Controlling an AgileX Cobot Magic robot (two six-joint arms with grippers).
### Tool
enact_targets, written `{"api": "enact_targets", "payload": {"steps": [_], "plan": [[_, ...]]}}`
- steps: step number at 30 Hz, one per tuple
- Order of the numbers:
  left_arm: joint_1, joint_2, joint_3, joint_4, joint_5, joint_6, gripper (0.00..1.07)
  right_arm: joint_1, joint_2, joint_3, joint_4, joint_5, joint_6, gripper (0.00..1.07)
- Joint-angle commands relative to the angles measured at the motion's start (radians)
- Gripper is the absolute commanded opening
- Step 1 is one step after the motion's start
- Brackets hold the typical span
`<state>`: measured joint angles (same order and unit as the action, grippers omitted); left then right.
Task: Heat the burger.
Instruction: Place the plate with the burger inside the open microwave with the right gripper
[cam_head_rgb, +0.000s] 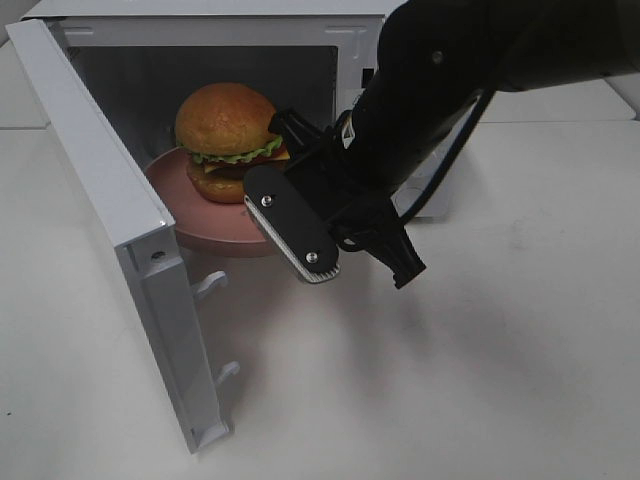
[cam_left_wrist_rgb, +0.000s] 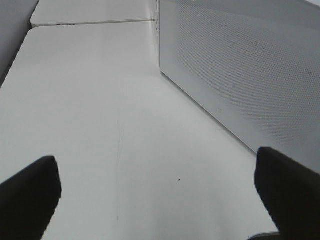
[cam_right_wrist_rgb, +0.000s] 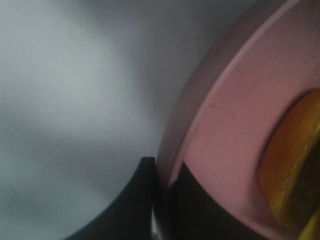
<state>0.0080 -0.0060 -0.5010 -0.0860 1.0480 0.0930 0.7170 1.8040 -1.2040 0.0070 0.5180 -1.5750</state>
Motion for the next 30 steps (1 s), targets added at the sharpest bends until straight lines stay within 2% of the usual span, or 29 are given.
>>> {"api": "enact_targets", "payload": {"steps": [1,14,30], "plan": [[0.001,-0.024,0.004,-0.008,-0.011,-0.005,0.98,-0.006,0.015,-0.054,-0.014,-0.019,-0.005,0.0],[0.001,-0.024,0.004,-0.008,-0.011,-0.005,0.98,-0.006,0.163,-0.269,-0.099,0.032,0.122,0.0],[0.001,-0.024,0.004,-0.008,-0.011,-0.005,0.98,-0.006,0.339,-0.52,-0.105,0.096,0.183,0.0]]}}
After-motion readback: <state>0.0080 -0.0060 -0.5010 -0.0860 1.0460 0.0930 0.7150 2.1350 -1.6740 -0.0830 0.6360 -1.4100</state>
